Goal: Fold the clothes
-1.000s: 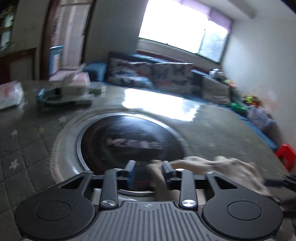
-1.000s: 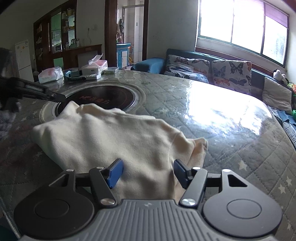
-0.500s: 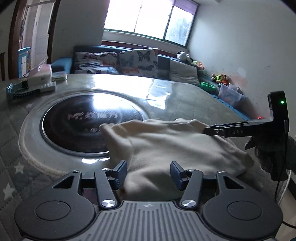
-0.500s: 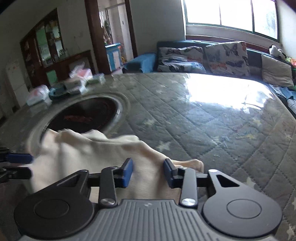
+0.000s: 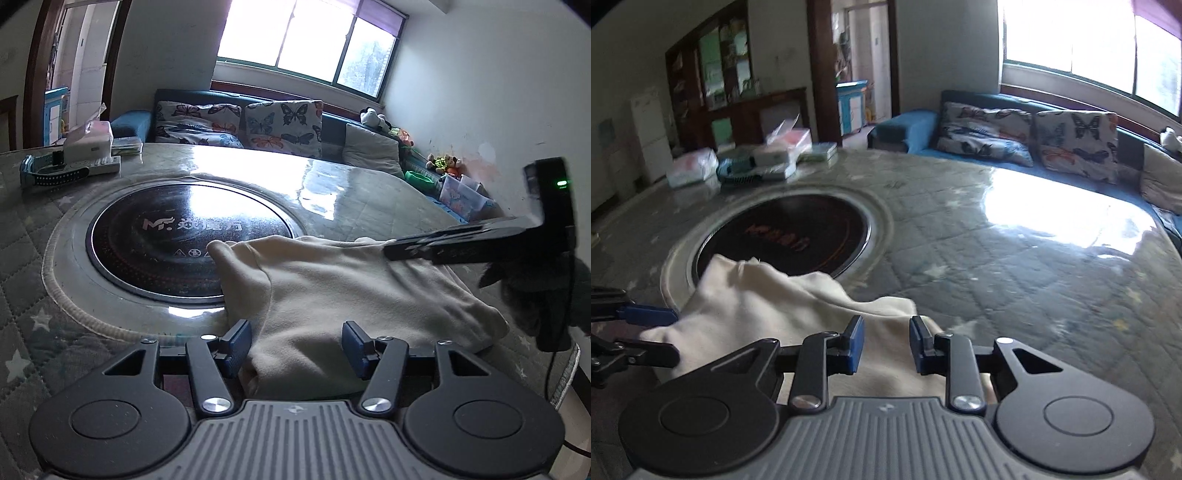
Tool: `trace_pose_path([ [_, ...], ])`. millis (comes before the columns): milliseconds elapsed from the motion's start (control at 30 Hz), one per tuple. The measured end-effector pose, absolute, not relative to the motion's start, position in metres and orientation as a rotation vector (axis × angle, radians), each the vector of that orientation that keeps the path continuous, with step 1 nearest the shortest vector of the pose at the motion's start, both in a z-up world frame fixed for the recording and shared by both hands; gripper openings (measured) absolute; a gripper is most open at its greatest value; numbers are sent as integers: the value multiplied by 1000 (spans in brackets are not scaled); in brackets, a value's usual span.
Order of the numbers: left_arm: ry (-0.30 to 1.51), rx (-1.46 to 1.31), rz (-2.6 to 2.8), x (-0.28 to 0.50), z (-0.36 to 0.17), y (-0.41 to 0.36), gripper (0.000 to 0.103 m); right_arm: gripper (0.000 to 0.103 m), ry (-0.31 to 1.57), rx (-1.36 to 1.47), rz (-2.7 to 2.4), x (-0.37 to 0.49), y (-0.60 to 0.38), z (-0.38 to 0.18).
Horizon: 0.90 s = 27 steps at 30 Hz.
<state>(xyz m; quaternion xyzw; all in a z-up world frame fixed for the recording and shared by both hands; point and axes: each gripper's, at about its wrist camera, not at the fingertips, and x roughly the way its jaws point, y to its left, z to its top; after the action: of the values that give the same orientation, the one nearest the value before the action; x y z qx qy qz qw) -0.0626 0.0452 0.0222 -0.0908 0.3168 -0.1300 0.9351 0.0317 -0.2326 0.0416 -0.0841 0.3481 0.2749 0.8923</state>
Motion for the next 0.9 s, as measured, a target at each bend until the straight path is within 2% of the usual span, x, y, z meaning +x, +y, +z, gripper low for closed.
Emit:
trace_pose_path([
  [133,663,-195,-256,-65,18,49,63,25,744,-186,559,40,-223,32],
  [467,537,-141,-250,-82,32,46,62,26,706,-259,746,34,-170,61],
  [900,566,-132,-335,-91,18,45,63,27,691,-498,895,35,-89,32],
])
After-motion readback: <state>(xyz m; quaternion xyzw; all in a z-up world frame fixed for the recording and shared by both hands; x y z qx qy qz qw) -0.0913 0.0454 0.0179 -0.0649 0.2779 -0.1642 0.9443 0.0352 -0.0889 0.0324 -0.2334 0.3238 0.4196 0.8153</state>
